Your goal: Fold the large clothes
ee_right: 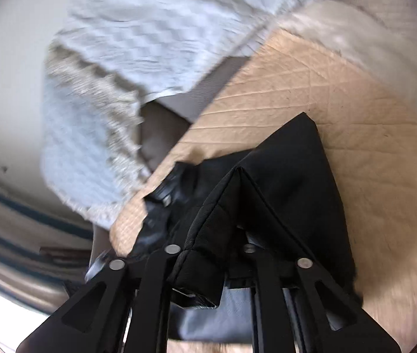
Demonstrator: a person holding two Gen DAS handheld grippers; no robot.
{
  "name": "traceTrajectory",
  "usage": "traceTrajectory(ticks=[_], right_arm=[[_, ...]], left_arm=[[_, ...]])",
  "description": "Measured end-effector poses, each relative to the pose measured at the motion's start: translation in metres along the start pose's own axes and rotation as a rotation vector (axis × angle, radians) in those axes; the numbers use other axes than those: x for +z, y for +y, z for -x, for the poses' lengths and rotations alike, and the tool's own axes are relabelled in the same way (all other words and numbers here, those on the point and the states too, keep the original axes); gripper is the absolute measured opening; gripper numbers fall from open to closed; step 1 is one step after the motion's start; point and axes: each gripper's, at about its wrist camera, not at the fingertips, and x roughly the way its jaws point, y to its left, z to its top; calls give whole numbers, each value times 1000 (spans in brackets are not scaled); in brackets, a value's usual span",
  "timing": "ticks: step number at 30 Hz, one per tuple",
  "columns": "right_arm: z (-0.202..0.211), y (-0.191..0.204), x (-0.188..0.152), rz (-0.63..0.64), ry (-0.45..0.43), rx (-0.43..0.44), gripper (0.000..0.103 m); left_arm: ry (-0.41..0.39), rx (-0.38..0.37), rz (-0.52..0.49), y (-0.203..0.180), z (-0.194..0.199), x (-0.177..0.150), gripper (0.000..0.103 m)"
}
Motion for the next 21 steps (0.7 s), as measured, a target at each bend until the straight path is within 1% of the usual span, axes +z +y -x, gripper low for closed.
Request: traceTrajectory(ticks=[1,2,3,4,5,6,7,8,9,11,12,13,14,16,17,19,21], right_arm=[[-10,-6,5,-18,12,-16,29],[-18,-10,9,-30,22,-38,36],[-22,-12,11,-31,27,-57,46],[-24,-13,11,-27,28,-77,51],[-21,-11,9,-16,16,-72,57],[-16,-9,8,-4,3,-52,58],[-9,-6,6,23,-20,-26,59],[1,-1,5,63,-43,-13,61],[8,3,4,101,-60,-13,62],[20,11,3,202,-85,-57,62],[19,13,5,231,-86,-85,62],[17,14,7,263,-78,-134,62],[10,15,10,291,-57,-189,62],[-3,13,16,326,-26,-256,62],[-11,13,18,346,-11,-290,62],[-23,13,21,390,16,-331,62],[-36,17,25,444,48,-362,62]], left_arm=[[14,31,16,4,-17,4,6],[28,57,18,8,-31,7,6],[47,81,26,11,-44,8,6],[65,92,36,15,-52,8,6],[74,100,36,15,-57,8,7],[71,99,30,14,-55,9,7],[60,89,28,14,-49,10,11],[43,71,27,14,-40,12,19],[19,68,21,15,-29,14,24],[-55,92,-22,12,-6,18,46],[-76,97,-41,11,1,20,51],[-78,98,-60,11,4,22,59],[-61,103,-94,7,1,25,61],[-6,133,-159,1,-17,31,61],[21,155,-176,-3,-28,34,61],[91,195,-222,-7,-55,35,61],[135,237,-245,-11,-75,34,60]])
